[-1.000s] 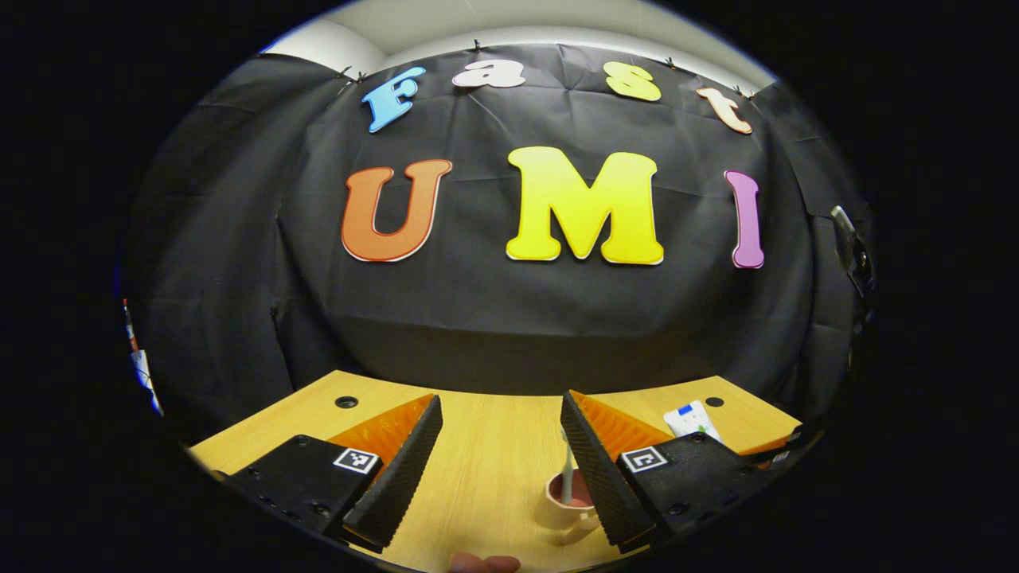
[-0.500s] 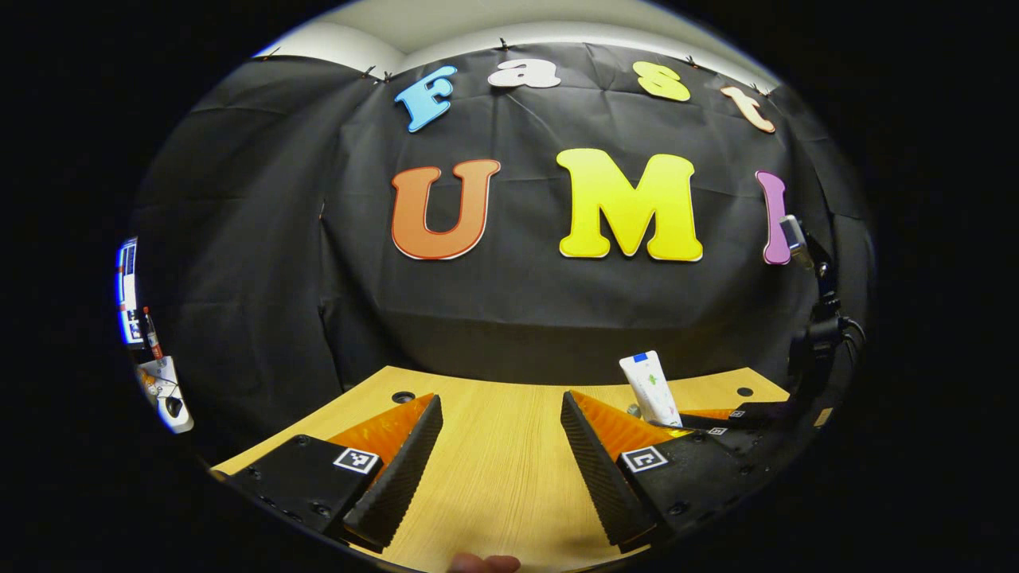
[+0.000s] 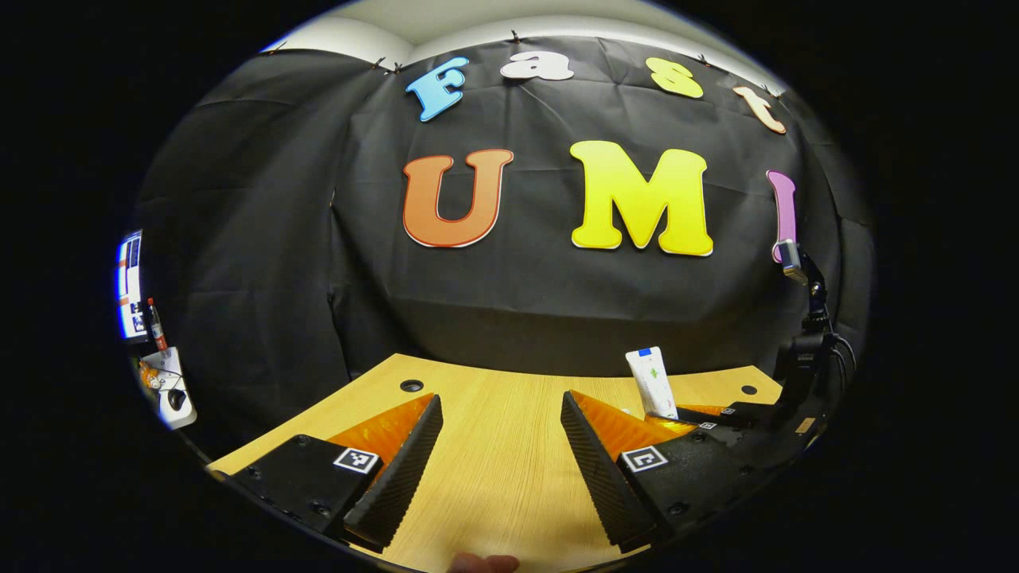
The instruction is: Put the toothbrush and toothpaste on the desktop into the cup, then pick up the cup and place it on the coaster on the desktop.
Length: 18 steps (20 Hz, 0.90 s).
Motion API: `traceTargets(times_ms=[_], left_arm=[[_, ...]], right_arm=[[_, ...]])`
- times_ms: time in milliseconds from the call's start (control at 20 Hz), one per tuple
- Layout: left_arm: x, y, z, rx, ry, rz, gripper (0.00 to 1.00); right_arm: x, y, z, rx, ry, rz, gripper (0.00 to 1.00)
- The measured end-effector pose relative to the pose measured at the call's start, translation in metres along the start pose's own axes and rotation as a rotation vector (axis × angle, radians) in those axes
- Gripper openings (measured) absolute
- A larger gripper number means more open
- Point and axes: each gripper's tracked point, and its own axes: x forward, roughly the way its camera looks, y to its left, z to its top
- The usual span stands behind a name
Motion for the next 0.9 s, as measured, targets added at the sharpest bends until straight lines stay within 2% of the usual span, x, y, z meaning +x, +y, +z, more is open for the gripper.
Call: traceTargets(times_ms=[100,200,250,350,450,550,650,750,900], left_arm=[[0.002,-0.003,-0.001,0.000,0.005,-0.004,0.95],[0.004,-0.006,-0.001,0.003,0.004,-0.012,0.95],[0.004,-0.006,-0.001,0.005,0.003,-0.016,0.95],[0.007,-0.008,-0.001,0.004,0.005,-0.022,0.95],[0.009,-0.010,-0.001,-0.005,0.006,-0.028,0.95],[0.009,-0.013,-0.003,-0.009,0.007,-0.032,0.95],[0.010,-0.016,-0.001,-0.010,0.005,-0.038,0.95],[0.009,-0.019,-0.003,-0.016,0.010,-0.048,0.95],[0.006,-0.029,-0.010,-0.032,0.036,-0.062,0.95]], right_arm=[[0.000,0.001,-0.003,-0.005,0.011,0.002,0.30],[-0.001,0.001,-0.006,-0.003,0.023,0.009,0.29],[-0.002,0.003,-0.007,-0.004,0.022,0.011,0.32],[-0.006,0.004,0.000,-0.011,0.005,0.011,0.38],[-0.014,0.006,0.008,-0.009,-0.020,0.017,0.39],[-0.022,0.005,0.015,-0.020,-0.039,0.013,0.51],[-0.033,0.003,0.023,-0.018,-0.058,0.006,0.55],[-0.042,-0.004,0.027,-0.012,-0.063,-0.017,0.67],[-0.065,-0.021,0.032,-0.025,-0.067,-0.060,0.72]])
